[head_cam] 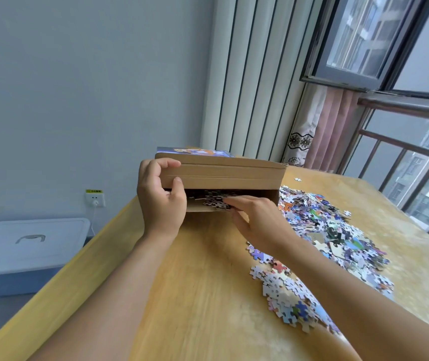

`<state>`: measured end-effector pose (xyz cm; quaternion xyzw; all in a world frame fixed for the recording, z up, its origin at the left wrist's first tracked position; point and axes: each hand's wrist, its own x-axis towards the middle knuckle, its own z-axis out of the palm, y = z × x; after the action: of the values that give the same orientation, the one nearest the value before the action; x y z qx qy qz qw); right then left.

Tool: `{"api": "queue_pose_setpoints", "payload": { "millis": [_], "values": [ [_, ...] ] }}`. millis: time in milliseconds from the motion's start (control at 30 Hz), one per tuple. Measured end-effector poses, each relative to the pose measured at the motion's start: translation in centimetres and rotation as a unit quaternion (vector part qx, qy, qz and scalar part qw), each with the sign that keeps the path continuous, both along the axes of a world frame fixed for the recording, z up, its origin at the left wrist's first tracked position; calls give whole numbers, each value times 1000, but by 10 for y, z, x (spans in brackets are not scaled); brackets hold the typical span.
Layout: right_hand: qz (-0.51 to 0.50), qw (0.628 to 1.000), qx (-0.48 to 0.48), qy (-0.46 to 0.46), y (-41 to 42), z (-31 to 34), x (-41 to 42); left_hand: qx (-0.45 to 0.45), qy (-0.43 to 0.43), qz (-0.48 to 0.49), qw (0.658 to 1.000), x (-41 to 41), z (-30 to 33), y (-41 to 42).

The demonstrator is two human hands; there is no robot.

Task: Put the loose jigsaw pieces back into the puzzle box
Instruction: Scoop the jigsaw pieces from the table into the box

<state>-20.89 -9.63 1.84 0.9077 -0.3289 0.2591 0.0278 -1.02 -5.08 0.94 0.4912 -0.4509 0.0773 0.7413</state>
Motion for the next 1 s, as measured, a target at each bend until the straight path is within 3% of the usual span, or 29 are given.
{"api": "queue_pose_setpoints", "payload": {
  "millis": [167,367,467,567,633,733,833,1000],
  "values": [
    [15,982,90,166,1,8,3,1,-16,7,1000,-1,0,1],
    [-71,956,239,152,-36,16,15,10,-10,9,1000,0,-4,0],
    [-37,966,225,125,-18,21,4,17,-6,5,1000,0,-7,-1],
    [-1,981,191,28,7,26,-37,28,8,-1,1000,1,-10,-4],
    [-26,981,193,6,13,28,-73,38,21,-1,999,1,-11,-5],
    [-132,954,247,109,8,26,-107,48,42,9,998,3,-15,-6],
    [-151,920,312,181,4,11,-111,58,66,21,996,10,-19,-8],
    [-158,942,246,164,-6,-4,-109,71,85,42,993,16,-22,-10]
  ]
}}
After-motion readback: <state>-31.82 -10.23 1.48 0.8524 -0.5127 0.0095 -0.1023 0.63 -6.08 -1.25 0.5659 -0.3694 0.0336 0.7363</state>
